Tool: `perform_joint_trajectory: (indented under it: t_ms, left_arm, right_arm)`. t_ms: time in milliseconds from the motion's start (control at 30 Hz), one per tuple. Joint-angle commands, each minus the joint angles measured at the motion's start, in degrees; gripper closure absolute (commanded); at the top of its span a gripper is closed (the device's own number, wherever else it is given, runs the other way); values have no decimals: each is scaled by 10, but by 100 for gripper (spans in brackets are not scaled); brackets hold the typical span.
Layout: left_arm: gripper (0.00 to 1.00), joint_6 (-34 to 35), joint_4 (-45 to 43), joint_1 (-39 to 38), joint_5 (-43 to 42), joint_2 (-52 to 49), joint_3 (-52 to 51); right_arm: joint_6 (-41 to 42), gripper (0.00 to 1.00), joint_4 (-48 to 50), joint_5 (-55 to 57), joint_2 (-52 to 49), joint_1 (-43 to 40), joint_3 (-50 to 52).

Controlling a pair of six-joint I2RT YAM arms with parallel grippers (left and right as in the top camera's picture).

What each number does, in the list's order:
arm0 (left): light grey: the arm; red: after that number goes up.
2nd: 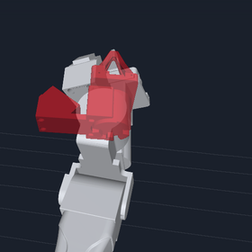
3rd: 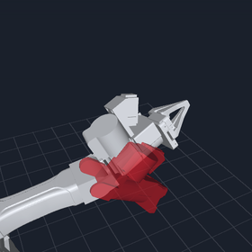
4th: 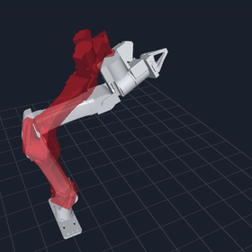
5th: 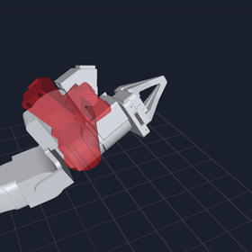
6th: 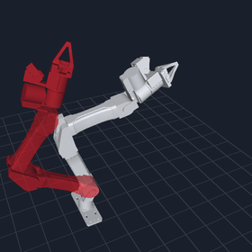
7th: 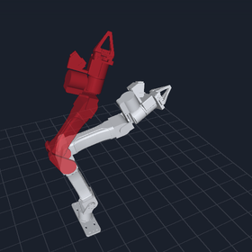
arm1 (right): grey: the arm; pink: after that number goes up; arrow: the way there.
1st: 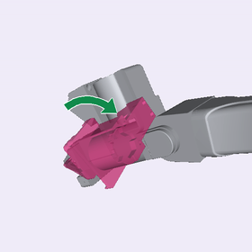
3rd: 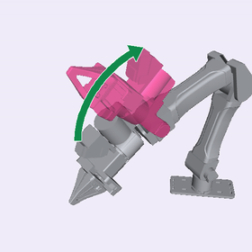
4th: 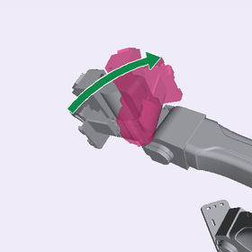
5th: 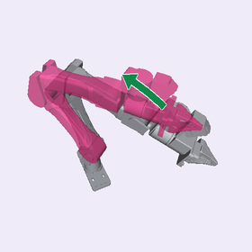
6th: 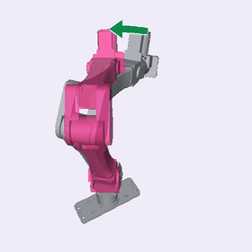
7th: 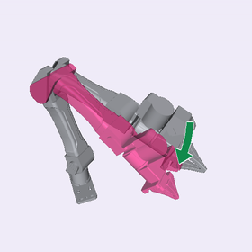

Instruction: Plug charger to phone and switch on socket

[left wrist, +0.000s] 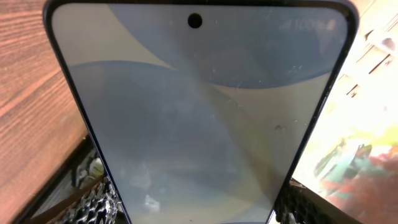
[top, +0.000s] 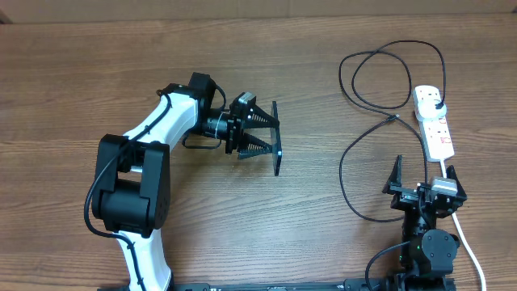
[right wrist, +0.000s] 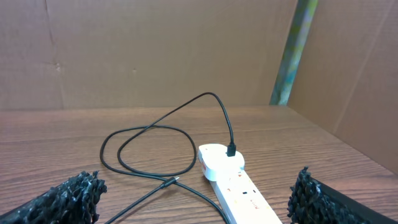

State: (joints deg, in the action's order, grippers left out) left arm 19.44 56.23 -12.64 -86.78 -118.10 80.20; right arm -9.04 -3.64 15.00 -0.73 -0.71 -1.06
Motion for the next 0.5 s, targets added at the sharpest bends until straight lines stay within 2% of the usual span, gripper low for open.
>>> perform_joint_trajectory:
  t_ms: [0,467]
  left_arm:
    - [39,33,1,3,-38,-3,14]
    - [39,33,8,3,-38,-3,14]
  right_arm:
    - [-5,0,4,0,6,2,6]
    - [-5,0,4,0,6,2,6]
